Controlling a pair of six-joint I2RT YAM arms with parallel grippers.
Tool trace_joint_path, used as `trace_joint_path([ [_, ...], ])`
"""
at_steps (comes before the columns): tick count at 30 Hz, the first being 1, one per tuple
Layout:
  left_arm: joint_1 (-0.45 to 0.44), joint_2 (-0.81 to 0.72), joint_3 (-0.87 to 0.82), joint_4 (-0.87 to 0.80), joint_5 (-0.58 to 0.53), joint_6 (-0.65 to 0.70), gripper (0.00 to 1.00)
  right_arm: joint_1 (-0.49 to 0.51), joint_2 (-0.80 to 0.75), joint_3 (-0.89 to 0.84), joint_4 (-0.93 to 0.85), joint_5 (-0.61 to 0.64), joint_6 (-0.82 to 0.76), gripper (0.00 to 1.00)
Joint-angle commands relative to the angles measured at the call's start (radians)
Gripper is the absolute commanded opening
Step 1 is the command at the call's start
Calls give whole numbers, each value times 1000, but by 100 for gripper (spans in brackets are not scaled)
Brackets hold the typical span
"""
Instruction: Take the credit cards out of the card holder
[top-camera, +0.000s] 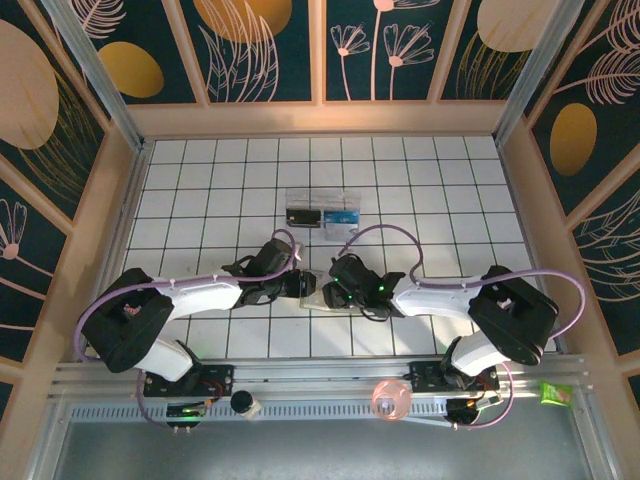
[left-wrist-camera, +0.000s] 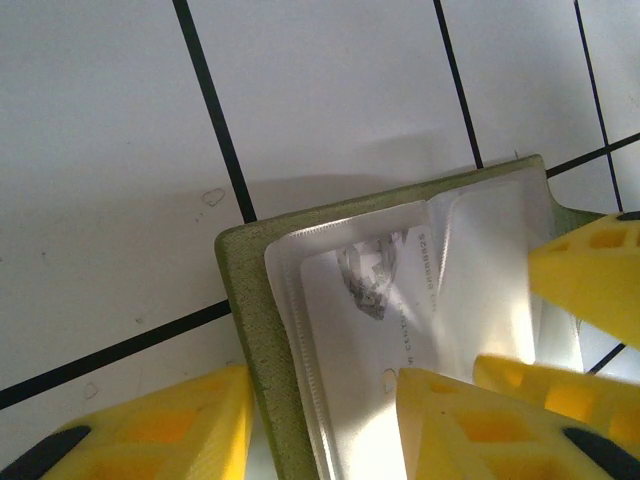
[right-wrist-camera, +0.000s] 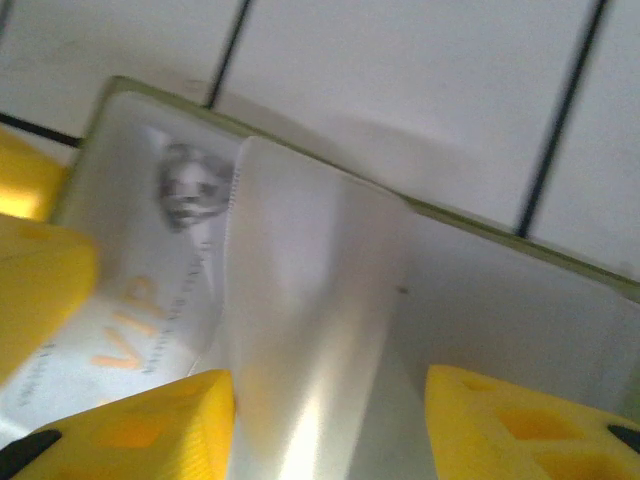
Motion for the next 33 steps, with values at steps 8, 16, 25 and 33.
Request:
trace_joint_path([
  [8,-4,-11,-44,0,-57,-21,38,-16,-100,-61,-191,224,208,57],
  [16,41,-88,-91,-21,-97,-28,40,-31,-277,-100,-324,323,294,58],
  [25,18,-129,-3,-41,-57,26,43,-87,-463,-42,-100,-8,45,43],
  [33,16,-58,2,2,-94,36,38,-109,-97,85,74,-380,27,26],
])
